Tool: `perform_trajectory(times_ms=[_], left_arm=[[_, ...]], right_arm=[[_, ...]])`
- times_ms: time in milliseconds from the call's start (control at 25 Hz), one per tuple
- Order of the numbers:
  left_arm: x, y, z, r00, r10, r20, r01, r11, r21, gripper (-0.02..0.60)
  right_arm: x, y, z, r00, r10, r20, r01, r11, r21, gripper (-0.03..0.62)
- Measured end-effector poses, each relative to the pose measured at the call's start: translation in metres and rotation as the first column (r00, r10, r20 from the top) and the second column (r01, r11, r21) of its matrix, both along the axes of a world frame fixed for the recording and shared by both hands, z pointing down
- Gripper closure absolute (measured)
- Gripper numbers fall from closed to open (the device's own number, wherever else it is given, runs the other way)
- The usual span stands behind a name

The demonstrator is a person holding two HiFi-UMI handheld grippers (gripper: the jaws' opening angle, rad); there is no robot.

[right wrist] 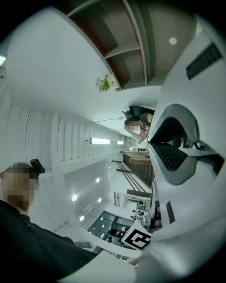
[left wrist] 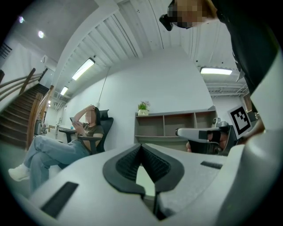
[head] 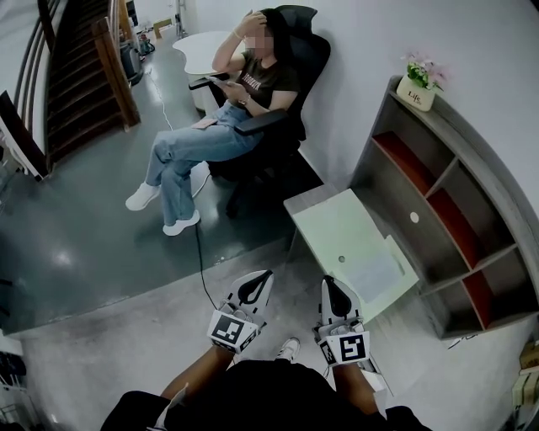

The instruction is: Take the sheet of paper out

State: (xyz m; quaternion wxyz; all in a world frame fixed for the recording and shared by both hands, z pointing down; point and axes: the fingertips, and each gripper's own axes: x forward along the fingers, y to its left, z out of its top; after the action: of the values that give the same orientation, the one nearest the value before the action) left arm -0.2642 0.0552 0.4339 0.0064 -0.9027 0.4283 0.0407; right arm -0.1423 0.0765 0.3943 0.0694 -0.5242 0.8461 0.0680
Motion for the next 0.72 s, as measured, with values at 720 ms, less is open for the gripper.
perform_trajectory(times_ms=[720], left_arm=[[0.087, -0.054, -0.018, 0.996, 0.030, -0.082, -0.033, 0.999, -0.036, 0.577]], right_arm=[[0.115, -0.039, 0.019, 0.994, 0.076, 0.083, -0.072, 0.996, -0.054, 0.572]])
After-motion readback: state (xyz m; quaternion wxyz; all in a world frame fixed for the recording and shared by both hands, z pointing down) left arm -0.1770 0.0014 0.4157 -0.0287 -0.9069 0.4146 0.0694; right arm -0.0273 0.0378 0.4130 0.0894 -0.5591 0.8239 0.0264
